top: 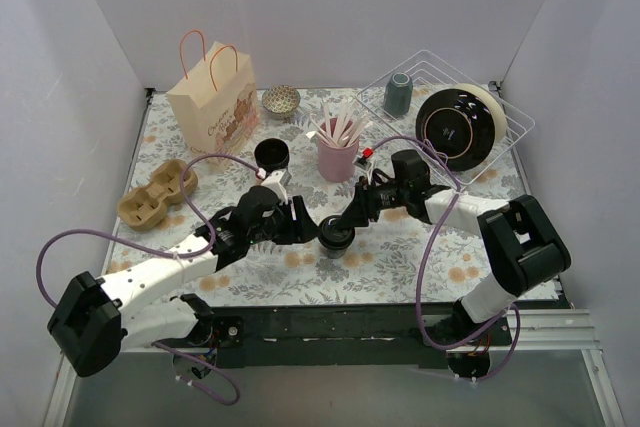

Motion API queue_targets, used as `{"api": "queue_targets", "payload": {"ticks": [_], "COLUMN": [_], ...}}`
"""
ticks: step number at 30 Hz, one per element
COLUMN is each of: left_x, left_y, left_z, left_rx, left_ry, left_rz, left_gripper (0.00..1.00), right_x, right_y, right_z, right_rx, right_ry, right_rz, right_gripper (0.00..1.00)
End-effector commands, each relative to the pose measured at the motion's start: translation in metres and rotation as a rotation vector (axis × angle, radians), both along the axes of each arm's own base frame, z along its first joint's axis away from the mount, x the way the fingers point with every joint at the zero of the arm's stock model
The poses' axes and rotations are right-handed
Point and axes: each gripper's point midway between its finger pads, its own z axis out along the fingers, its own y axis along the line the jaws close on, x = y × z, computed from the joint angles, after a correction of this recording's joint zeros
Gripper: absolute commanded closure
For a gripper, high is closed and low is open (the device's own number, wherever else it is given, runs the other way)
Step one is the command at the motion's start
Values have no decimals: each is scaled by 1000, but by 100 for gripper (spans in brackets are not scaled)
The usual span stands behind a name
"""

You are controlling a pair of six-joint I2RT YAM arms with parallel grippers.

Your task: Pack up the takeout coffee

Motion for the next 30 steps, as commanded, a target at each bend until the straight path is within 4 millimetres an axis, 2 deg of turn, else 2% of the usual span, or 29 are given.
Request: {"api": "queue_targets", "payload": {"ticks": [1,3,4,5,11,17,30], "left_x": [-28,-33,-38,-37,-41,-31,-9], "left_y": [-9,-15,-13,-16,-21,-22,-21], "left_z": [24,31,22,30,20,20,-6], "left_rx": [-122,-187,-203,-246,-349,-376,-276], "left_ry": [29,24,52,26,55,15,16], "left_rz": [-106,-127,-117,-122,-103,-70,13], "left_gripper": [46,45,46,45,46,48,55], "right_x": [1,2,0,4,9,9,6], "right_y": [-38,-37,-38,-38,-39,-40,-40], "right_z": [-83,-80,-81,-79,-68,-65,-68], "right_rx": [-288,-271,-272,-266,-225,-223,-221], "right_ry": [54,50,73,56,53,48,54], "right_rz": [-194,-215,-236,-259,-355,-358,-350], "right_gripper": [91,92,92,92,92,92,92]}}
